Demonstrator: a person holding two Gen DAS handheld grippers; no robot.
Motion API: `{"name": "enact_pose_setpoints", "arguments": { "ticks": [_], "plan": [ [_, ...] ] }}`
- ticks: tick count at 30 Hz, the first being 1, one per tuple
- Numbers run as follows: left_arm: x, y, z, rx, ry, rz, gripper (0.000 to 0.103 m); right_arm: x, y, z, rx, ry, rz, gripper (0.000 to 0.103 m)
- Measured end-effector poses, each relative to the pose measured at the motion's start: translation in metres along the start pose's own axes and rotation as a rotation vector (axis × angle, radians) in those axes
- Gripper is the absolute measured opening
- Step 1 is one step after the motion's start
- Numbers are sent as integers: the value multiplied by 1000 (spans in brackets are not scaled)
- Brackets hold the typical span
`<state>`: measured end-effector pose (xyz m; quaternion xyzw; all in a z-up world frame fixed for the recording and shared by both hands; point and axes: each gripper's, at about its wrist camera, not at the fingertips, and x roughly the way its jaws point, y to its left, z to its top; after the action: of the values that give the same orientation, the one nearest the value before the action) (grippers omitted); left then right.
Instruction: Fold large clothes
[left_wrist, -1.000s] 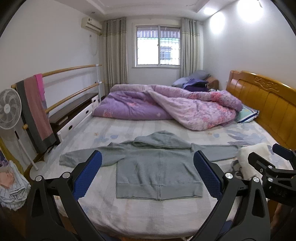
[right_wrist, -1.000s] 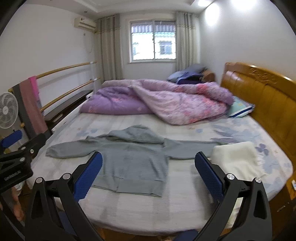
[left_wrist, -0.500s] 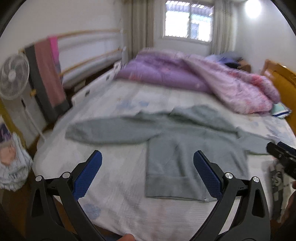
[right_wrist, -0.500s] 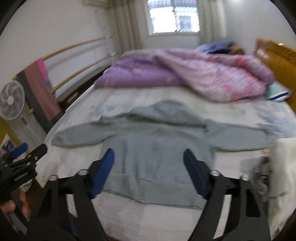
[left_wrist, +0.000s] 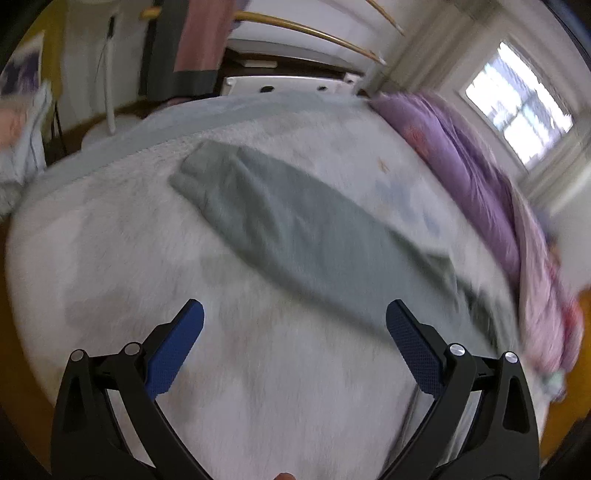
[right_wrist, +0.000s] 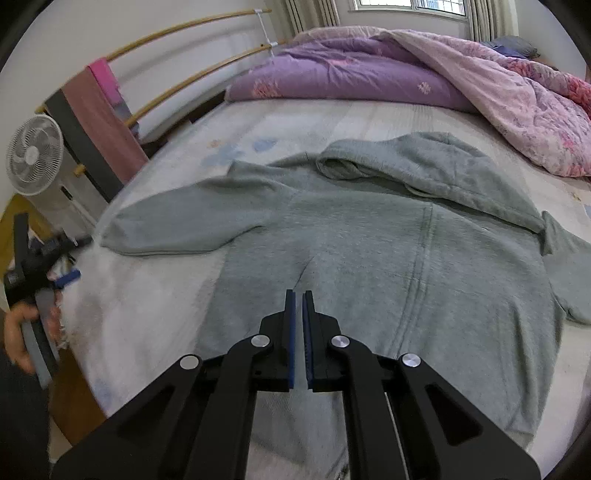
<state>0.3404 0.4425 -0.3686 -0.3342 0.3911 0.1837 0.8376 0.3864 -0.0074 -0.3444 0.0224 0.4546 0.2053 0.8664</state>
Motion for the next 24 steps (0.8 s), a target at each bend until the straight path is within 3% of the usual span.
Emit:
{"name": "enact_pose_setpoints", "arguments": {
  "ticks": [3,5,10,13,15,16,18,19,20,21,24],
  "plan": [
    [31,41,28,-237,35,-101,98,17,-1,3,7,24,0,6],
    [41,61,41,-317,15,-124,98,26,-2,6,12,23,10,7],
    [71,103,56,-492,60,-175,97,42,-6,7,-5,48,40,7],
    [74,104,62,-482,29,-187,96,56,-10,12,16,59,45,7],
    [73,100,63,-461,8,-178,82,62,-13,17,36,49,54,7],
    [73,100,66,-459,0,-175,61,67,-14,22,50,46,71,6],
    [80,101,68,-465,0,-177,59,76,-16,30,73,51,83,6],
    [82,99,68,-445,5,-169,48,84,-15,36,81,60,96,5],
    [85,97,69,-425,8,-141,24,89,-15,41,90,65,110,4],
    [83,100,66,-418,5,-121,13,97,-14,47,102,72,119,4],
    [66,102,64,-423,-42,-190,9,120,-10,67,154,90,162,4]
  ]
}}
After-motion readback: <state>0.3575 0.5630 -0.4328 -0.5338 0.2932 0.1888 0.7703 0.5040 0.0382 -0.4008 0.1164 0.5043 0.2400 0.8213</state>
